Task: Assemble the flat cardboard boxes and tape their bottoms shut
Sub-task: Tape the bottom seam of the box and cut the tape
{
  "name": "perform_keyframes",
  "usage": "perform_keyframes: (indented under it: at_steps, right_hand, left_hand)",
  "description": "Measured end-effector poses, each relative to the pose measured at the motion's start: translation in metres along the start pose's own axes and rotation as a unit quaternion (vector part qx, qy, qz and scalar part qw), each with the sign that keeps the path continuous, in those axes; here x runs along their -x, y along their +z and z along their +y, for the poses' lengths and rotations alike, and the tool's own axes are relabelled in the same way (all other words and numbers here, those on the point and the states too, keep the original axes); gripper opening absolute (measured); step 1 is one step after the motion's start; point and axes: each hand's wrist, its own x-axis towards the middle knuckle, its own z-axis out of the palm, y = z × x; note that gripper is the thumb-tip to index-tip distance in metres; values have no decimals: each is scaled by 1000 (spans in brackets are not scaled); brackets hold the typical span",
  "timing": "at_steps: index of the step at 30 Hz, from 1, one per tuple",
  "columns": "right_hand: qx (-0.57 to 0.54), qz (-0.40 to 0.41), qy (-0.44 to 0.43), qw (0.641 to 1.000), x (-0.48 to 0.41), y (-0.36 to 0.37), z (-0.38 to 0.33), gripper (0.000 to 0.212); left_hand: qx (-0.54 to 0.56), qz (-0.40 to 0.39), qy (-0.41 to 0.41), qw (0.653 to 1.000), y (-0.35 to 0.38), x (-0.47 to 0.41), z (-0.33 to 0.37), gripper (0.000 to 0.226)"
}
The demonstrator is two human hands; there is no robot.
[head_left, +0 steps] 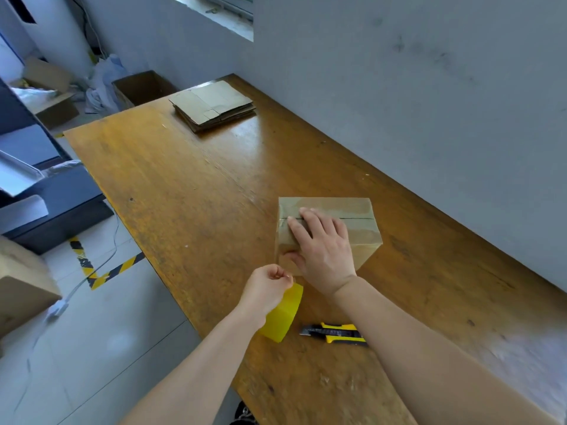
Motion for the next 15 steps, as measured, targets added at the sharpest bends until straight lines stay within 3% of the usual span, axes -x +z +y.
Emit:
perform_keyframes:
  at_steps: [15]
  right_hand:
    - [30,3,51,998,-19,-2,-17,72]
  left_hand:
    - [-20,-21,-30,999,-13,0,1,10]
